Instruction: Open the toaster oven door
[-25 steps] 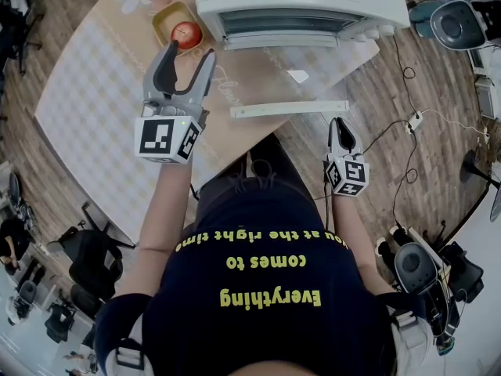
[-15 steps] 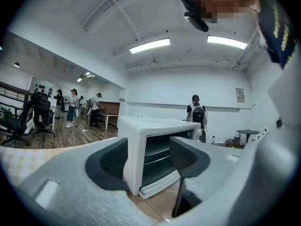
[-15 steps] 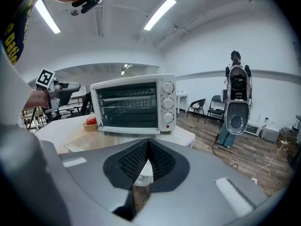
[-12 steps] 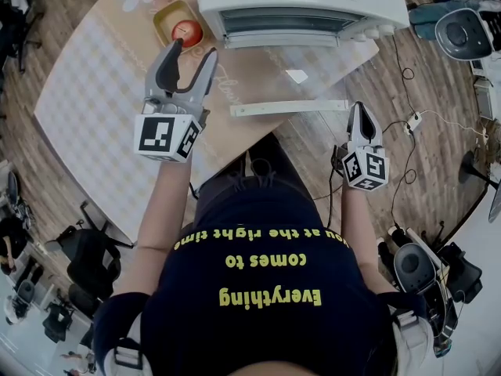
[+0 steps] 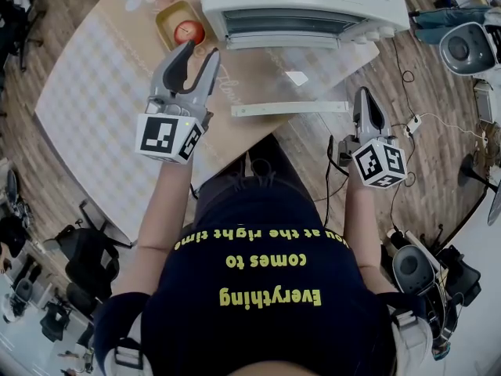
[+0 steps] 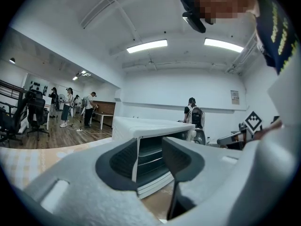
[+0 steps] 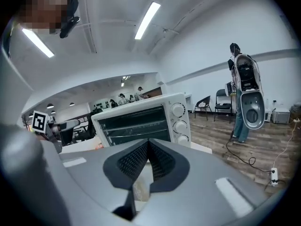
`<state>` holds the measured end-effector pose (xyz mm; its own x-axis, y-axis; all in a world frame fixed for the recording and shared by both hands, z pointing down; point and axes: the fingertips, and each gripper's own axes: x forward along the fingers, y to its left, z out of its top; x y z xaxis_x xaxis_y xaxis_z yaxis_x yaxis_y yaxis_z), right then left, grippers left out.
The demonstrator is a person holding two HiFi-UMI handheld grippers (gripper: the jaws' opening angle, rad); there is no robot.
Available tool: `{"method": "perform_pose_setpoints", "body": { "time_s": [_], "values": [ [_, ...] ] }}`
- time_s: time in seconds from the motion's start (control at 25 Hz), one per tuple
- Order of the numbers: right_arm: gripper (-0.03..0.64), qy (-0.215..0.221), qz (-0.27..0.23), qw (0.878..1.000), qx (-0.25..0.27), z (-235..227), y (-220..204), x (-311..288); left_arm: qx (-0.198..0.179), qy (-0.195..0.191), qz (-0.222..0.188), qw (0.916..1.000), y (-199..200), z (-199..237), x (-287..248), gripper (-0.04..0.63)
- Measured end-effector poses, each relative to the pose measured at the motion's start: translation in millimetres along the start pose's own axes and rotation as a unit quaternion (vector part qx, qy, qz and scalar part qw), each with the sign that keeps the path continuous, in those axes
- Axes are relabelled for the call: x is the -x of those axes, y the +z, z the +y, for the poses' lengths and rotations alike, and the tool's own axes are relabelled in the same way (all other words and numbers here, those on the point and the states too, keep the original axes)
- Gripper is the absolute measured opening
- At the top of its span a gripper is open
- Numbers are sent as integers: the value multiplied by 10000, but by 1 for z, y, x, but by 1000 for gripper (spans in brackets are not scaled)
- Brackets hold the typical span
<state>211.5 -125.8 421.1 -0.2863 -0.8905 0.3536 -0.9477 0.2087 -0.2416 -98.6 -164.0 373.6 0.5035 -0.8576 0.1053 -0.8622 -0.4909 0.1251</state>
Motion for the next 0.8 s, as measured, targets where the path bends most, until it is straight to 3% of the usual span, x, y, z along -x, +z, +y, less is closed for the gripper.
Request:
{"method": "perform_pose_setpoints", "body": {
  "time_s": [0.4, 0.8],
  "values": [
    [12, 445, -359, 9982, 188, 42, 53, -9, -26, -31, -207, 9998, 13, -3, 8, 79],
    [12, 757, -839, 9911, 699, 88, 84, -9, -114, 358, -404, 9985, 33, 3, 20, 12]
  ]
}}
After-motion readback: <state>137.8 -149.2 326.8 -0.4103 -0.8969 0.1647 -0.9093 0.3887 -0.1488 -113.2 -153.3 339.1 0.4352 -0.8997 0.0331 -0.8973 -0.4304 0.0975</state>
